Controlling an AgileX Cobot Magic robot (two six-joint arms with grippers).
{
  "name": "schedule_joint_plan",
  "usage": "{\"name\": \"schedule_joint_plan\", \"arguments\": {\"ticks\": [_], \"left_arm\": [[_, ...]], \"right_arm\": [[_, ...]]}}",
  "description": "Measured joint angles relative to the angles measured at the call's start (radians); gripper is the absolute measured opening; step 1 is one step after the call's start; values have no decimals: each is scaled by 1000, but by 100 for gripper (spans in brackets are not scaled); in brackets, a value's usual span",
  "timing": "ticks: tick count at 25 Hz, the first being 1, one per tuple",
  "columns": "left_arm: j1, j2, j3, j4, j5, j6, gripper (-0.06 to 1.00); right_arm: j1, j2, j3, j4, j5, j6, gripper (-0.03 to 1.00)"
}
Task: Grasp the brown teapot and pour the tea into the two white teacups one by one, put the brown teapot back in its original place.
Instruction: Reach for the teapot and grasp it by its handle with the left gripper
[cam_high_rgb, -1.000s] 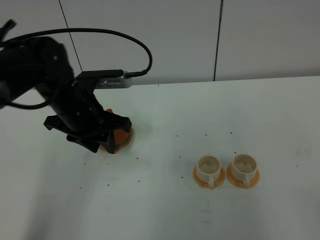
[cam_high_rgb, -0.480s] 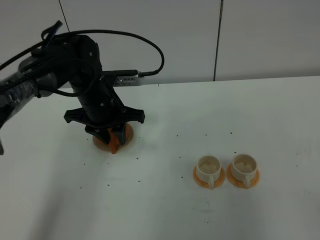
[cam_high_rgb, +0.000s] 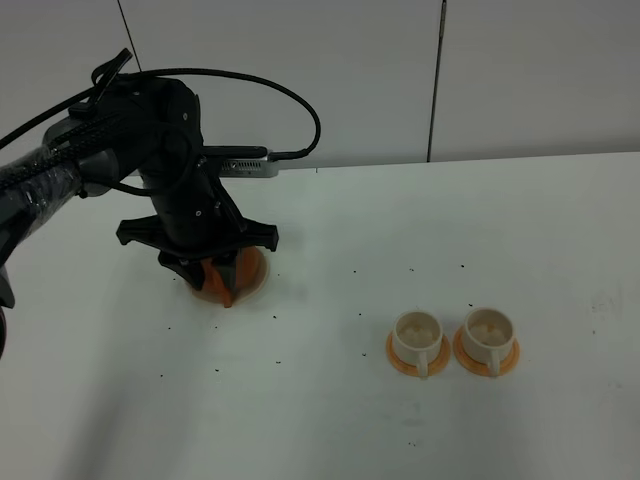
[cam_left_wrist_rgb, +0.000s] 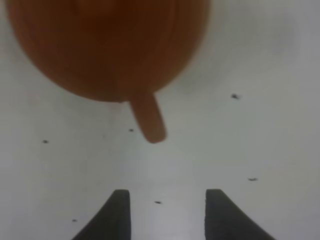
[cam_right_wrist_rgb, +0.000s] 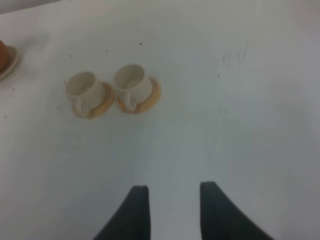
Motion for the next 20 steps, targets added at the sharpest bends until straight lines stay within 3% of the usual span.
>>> {"name": "schedule_joint_plan", "arguments": {"ticks": [8,20], "left_arm": [[8,6,0,51,0,-15,42],[8,69,-1,36,0,-21,42]], "right_arm": [[0,0,0,0,0,0,24],[0,0,0,0,0,0,24]]}}
